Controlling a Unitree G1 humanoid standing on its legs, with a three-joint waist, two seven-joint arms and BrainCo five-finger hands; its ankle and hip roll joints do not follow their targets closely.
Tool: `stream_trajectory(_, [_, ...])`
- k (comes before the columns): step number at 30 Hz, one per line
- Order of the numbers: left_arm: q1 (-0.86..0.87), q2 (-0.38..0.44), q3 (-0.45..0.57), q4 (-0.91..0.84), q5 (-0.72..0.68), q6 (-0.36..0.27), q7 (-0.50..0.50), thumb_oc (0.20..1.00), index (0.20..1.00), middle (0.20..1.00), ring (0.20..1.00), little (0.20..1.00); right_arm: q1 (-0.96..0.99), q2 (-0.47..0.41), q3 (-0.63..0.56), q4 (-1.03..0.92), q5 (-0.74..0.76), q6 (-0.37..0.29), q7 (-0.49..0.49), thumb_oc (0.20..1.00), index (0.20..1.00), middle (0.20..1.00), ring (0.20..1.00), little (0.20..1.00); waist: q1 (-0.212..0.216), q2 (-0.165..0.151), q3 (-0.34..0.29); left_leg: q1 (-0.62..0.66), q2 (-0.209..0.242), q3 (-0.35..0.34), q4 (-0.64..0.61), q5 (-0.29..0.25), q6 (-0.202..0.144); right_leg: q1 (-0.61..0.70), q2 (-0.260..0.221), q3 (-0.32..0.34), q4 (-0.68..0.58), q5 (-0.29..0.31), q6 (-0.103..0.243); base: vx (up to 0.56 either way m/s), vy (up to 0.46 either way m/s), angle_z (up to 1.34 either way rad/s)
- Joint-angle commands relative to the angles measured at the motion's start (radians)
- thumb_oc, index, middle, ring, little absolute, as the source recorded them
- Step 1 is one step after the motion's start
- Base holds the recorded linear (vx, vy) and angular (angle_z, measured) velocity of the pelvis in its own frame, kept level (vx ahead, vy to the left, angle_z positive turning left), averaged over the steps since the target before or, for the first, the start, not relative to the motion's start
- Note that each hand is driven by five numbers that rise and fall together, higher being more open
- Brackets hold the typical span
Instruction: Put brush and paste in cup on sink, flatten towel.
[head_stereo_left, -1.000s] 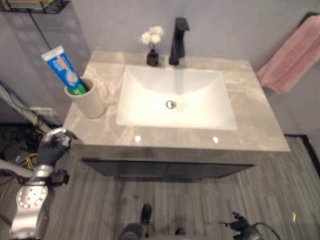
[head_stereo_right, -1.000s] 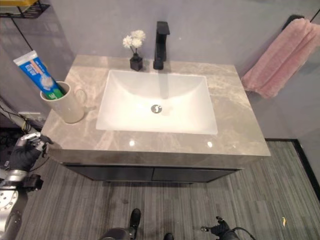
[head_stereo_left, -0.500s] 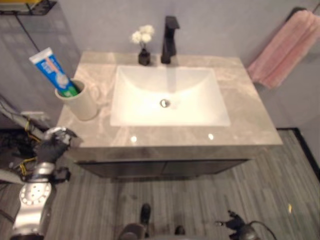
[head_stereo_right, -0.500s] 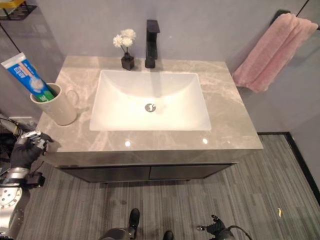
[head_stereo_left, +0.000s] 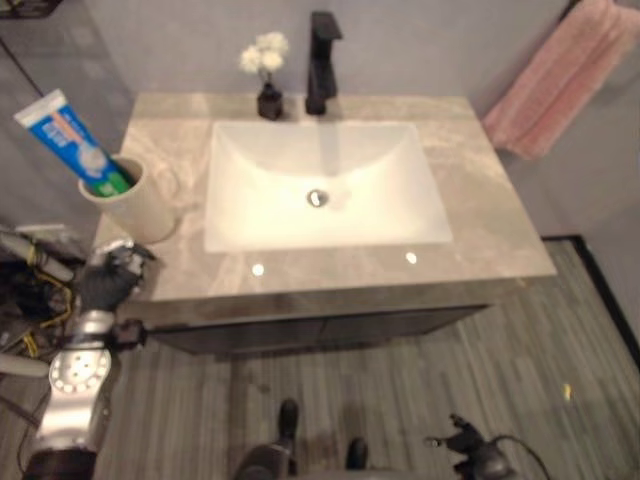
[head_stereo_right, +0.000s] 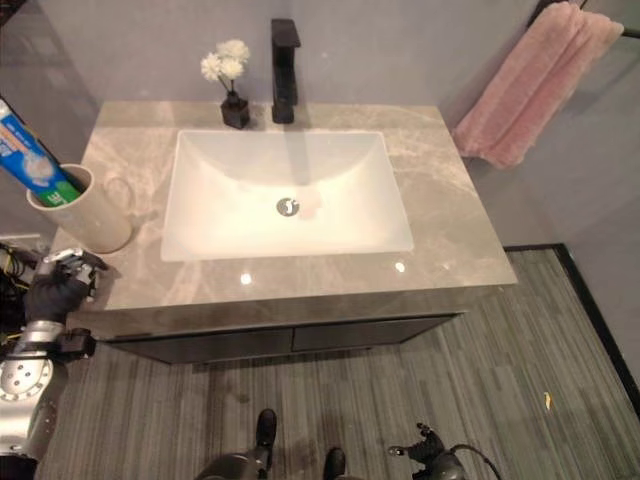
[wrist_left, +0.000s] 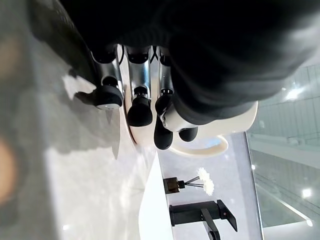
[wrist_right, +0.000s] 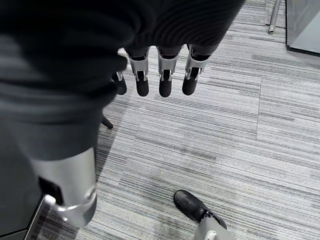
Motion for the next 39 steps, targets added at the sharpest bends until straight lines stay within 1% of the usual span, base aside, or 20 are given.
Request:
stream_trajectory(1, [-0.071,0.035,0.017,-0.021,-0.004,-0.055,0.041,0.200,0.200,0.200,0.200,0.200,-0.026,-0.029,0.035,-0.036,0.016,-0.011,-0.018,1.000,1.000,1.000,1.000,1.000,0.000,-0.004,0.016,-0.025,0.029,-0.008,0.013,-0.099,-0.001,0.025,-0.099,-0.040,-0.031,0.273,0.098,0.00,0.000,-0.03])
stream_trajectory(6, [-0.110,0.041,0.008,-0.017,-0.008,-0.055,0.057,0.200,0.200,0.200,0.200,0.200,-0.027,-0.024,0.042,-0.040,0.022,-0.011,-0.021,1.000,1.000,1.000,1.000,1.000,-0.002,-0.012,0.021,-0.030,0.032,-0.004,0.013,-0.099,-0.002,0.021,-0.097,-0.038,-0.036,0.278,0.097,0.00,-0.001,-0.04])
stream_trajectory(9, [-0.140,0.043,-0.001,-0.005,-0.022,-0.054,0.063,0.200,0.200,0.200,0.200,0.200,-0.018,-0.018,0.054,-0.070,0.025,-0.013,-0.015,1.000,1.000,1.000,1.000,1.000,-0.011,-0.025,0.026,-0.032,0.035,0.002,0.013,-0.101,-0.002,0.014,-0.097,-0.035,-0.037,0.294,0.101,0.00,0.005,-0.07])
stream_trajectory(10, [-0.140,0.043,-0.001,-0.005,-0.022,-0.054,0.063,0.200,0.200,0.200,0.200,0.200,-0.018,-0.018,0.054,-0.070,0.025,-0.013,-0.015,1.000,1.000,1.000,1.000,1.000,-0.011,-0.025,0.026,-0.032,0.035,0.002,0.013,-0.101,-0.002,0.014,-0.097,-0.035,-0.037,0.295,0.101,0.00,0.010,-0.13])
stream_trajectory(12, [-0.167,0.027,-0.008,0.004,-0.011,-0.055,0.092,0.200,0.200,0.200,0.200,0.200,-0.014,-0.012,0.061,-0.070,0.022,-0.014,-0.015,1.000,1.000,1.000,1.000,1.000,-0.012,-0.041,0.029,-0.035,0.038,0.011,0.013,-0.104,-0.002,0.007,-0.096,-0.036,-0.039,0.304,0.102,0.00,0.011,-0.07])
stream_trajectory(18, [-0.207,0.018,-0.008,0.020,-0.010,-0.052,0.125,0.200,0.200,0.200,0.200,0.200,-0.024,-0.003,0.070,-0.064,0.028,-0.013,-0.020,1.000,1.000,1.000,1.000,1.000,-0.011,-0.061,0.036,-0.030,0.047,0.028,0.013,-0.110,-0.003,0.000,-0.092,-0.034,-0.037,0.327,0.103,0.00,0.004,-0.07])
stream_trajectory(27, [-0.248,0.010,0.004,0.046,-0.065,-0.043,0.167,0.200,0.200,0.200,0.200,0.200,-0.005,-0.010,0.058,-0.103,0.042,-0.012,-0.030,1.000,1.000,1.000,1.000,1.000,-0.026,-0.053,0.044,-0.040,0.045,0.029,0.013,-0.108,-0.003,-0.004,-0.094,-0.044,-0.044,0.338,0.104,0.01,0.004,-0.05])
stream_trajectory(29, [-0.256,0.026,0.010,0.054,-0.067,-0.039,0.182,0.200,0.200,0.200,0.200,0.200,0.006,-0.011,0.049,-0.105,0.045,-0.008,-0.031,1.000,1.000,1.000,1.000,1.000,-0.030,-0.047,0.048,-0.043,0.041,0.030,0.013,-0.109,-0.001,-0.005,-0.097,-0.044,-0.045,0.345,0.107,0.00,0.000,0.00])
stream_trajectory(33, [-0.259,0.041,0.019,0.064,-0.085,-0.034,0.180,0.200,0.200,0.200,0.200,0.200,0.015,-0.008,0.038,-0.081,0.049,-0.004,-0.032,1.000,1.000,1.000,1.000,1.000,-0.031,-0.039,0.050,-0.046,0.038,0.030,0.013,-0.110,0.000,-0.006,-0.101,-0.045,-0.049,0.349,0.110,0.01,0.009,0.00])
stream_trajectory(36, [-0.260,0.062,0.027,0.059,-0.112,-0.024,0.180,0.200,0.200,0.200,0.200,0.200,0.025,-0.009,0.024,-0.060,0.053,0.003,-0.030,1.000,1.000,1.000,1.000,1.000,-0.035,-0.025,0.048,-0.050,0.033,0.031,0.013,-0.112,0.001,-0.010,-0.105,-0.046,-0.049,0.349,0.111,0.00,0.000,0.00])
stream_trajectory(39, [-0.254,0.078,0.033,0.050,-0.123,-0.021,0.170,0.200,0.200,0.200,0.200,0.200,0.031,-0.012,0.019,-0.064,0.055,0.005,-0.028,1.000,1.000,1.000,1.000,1.000,-0.037,-0.021,0.044,-0.050,0.032,0.031,0.013,-0.113,0.001,-0.010,-0.106,-0.045,-0.049,0.352,0.111,0.00,0.000,0.00])
